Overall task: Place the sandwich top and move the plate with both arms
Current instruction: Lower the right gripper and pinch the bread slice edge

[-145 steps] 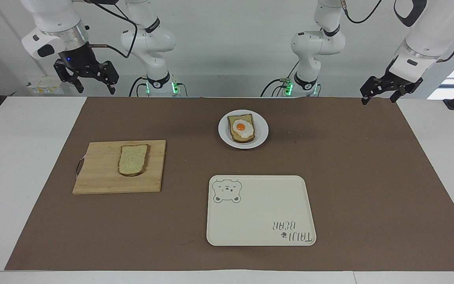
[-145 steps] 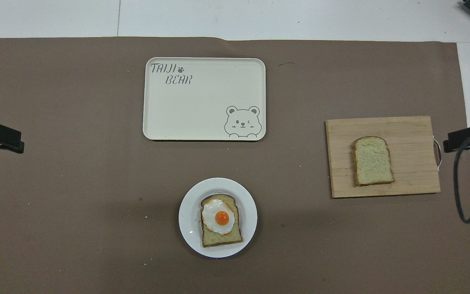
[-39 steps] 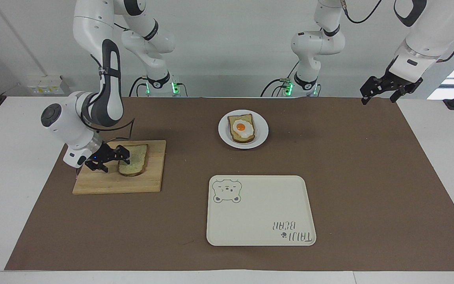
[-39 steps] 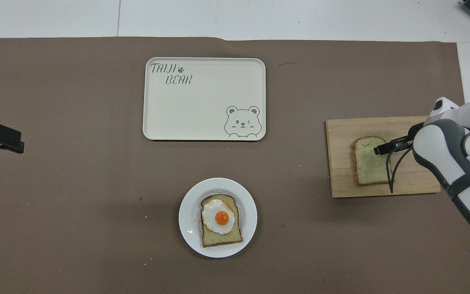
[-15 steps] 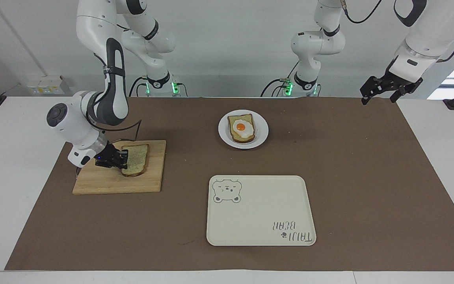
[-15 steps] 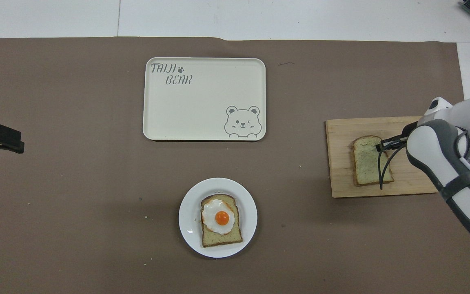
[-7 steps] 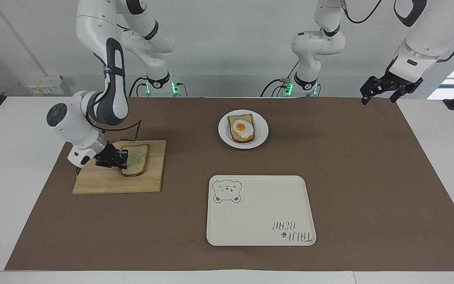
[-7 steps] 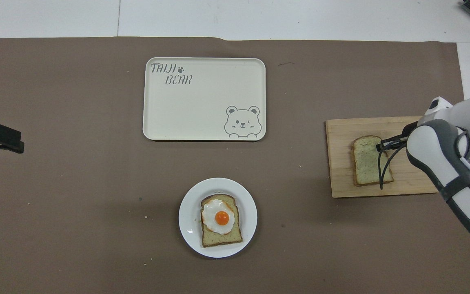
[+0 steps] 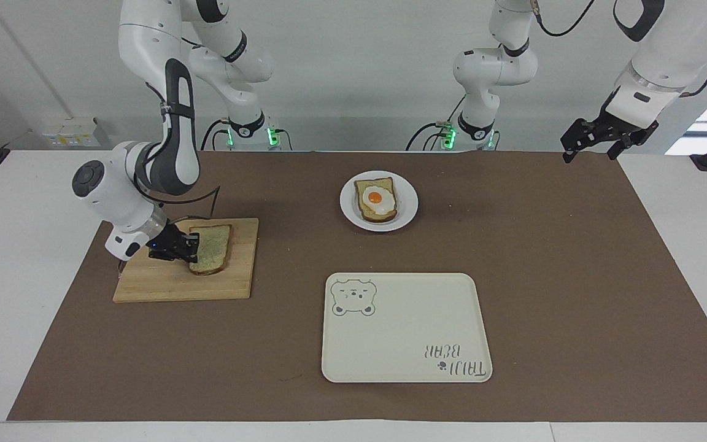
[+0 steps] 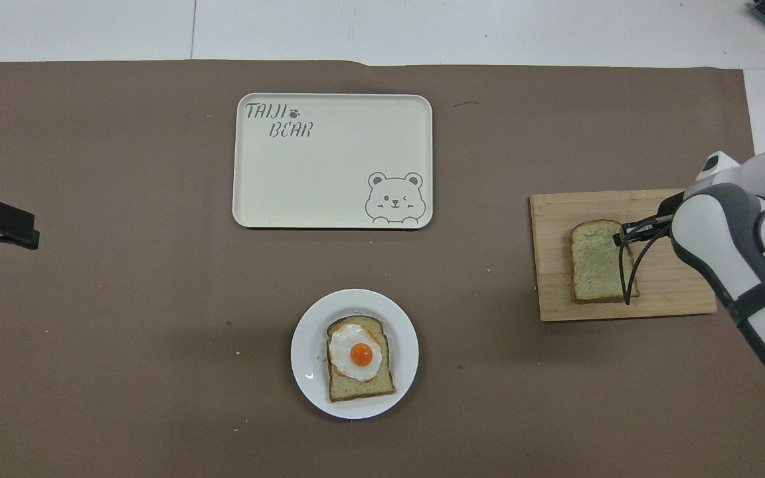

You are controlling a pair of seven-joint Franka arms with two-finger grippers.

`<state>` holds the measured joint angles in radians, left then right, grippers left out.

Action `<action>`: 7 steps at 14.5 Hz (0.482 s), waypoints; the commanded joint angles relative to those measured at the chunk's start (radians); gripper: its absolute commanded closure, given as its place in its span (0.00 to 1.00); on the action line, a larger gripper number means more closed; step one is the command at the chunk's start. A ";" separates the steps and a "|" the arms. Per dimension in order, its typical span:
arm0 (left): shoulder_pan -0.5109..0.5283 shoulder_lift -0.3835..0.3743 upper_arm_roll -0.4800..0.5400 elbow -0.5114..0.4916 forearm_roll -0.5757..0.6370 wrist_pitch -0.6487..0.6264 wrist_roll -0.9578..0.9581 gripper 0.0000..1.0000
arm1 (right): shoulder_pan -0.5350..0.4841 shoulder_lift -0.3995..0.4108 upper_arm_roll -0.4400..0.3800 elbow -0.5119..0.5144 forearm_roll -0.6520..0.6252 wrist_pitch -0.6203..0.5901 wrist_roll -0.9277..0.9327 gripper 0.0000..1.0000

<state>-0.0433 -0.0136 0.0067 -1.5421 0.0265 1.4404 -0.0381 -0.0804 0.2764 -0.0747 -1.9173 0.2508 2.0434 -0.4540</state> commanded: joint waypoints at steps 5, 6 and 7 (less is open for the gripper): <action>0.010 -0.022 -0.002 -0.021 -0.007 0.000 0.007 0.00 | -0.008 -0.048 0.009 0.098 0.082 -0.219 0.018 1.00; 0.010 -0.022 -0.002 -0.021 -0.007 0.000 0.007 0.00 | -0.010 -0.048 0.009 0.112 0.096 -0.253 0.018 1.00; 0.010 -0.022 -0.002 -0.021 -0.007 0.000 0.007 0.00 | -0.010 -0.051 0.009 0.115 0.105 -0.276 0.017 1.00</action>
<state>-0.0433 -0.0136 0.0066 -1.5421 0.0265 1.4404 -0.0381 -0.0814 0.2299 -0.0711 -1.8272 0.3172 1.8241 -0.4538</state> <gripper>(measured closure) 0.000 0.925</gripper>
